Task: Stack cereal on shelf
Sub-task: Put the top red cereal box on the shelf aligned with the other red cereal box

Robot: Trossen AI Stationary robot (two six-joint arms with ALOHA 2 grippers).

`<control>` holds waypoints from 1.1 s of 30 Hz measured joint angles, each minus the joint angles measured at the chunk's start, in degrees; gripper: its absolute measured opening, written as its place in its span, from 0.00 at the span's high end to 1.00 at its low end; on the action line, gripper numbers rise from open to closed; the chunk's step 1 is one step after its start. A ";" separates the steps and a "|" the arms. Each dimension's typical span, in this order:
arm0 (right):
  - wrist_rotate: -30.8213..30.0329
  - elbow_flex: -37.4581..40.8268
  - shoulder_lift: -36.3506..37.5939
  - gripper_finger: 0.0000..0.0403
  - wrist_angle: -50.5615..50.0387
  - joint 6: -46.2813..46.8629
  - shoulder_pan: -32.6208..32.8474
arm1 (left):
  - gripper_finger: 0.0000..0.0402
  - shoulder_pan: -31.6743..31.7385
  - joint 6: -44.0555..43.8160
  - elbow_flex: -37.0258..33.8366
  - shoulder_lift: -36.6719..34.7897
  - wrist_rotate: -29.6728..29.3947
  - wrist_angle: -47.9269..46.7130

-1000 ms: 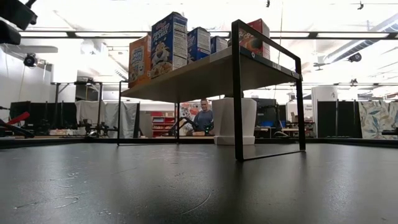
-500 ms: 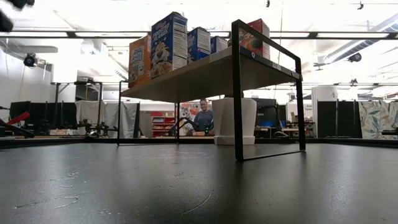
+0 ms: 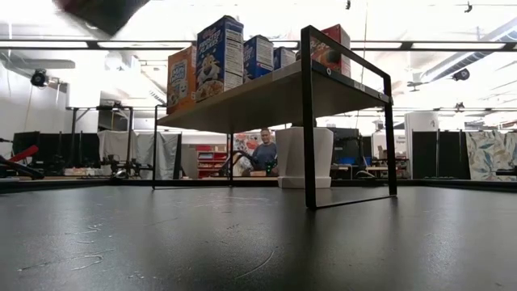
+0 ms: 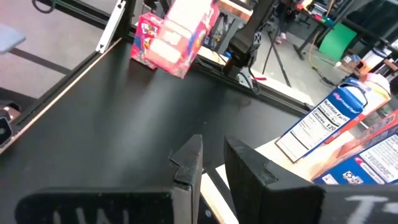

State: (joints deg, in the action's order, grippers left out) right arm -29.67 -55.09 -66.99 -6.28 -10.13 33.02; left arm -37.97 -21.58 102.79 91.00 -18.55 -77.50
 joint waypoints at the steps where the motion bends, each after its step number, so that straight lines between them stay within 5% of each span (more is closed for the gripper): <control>1: 0.02 0.01 0.00 0.86 -0.13 0.13 0.02 | 0.68 0.47 3.95 3.22 2.09 0.00 -0.14; 11: 0.08 0.00 -0.21 0.86 -0.55 1.16 0.27 | 0.68 6.90 29.07 31.78 17.47 -3.45 -12.12; 16: 0.11 0.02 -0.23 0.86 -0.74 1.19 0.63 | 0.68 11.26 36.61 30.88 16.79 -4.02 -10.84; 33: 0.11 0.11 -0.34 0.86 -0.73 1.60 0.63 | 0.68 24.29 34.13 30.73 20.12 -5.53 0.16</control>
State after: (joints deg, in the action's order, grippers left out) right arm -29.56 -54.98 -67.32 -7.01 -8.54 33.65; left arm -13.68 12.56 133.51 111.11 -24.08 -77.34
